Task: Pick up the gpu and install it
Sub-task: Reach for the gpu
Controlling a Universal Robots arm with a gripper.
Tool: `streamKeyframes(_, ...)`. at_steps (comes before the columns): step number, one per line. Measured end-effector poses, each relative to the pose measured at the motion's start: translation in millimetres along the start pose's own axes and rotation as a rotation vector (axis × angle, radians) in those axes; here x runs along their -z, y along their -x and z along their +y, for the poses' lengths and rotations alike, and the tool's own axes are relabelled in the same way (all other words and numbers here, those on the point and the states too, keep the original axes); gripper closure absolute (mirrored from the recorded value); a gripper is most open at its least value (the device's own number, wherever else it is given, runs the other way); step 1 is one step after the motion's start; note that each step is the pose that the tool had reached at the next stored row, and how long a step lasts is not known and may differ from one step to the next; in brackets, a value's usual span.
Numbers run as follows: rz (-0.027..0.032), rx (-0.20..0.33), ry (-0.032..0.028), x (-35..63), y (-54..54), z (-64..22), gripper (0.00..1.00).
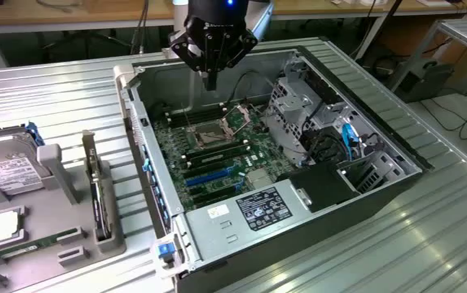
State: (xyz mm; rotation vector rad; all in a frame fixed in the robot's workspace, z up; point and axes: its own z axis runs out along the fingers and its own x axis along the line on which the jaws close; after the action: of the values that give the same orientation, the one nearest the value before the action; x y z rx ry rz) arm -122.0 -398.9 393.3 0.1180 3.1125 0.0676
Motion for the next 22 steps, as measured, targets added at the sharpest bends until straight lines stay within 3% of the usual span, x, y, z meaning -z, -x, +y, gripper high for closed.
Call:
streamKeyframes(13,0.0001,0.000,-0.0001,0.1,-0.3,-0.7,0.89)
streamKeyframes(22,-0.0049,0.001,0.0000,1.3,-20.0,-19.5,0.89)
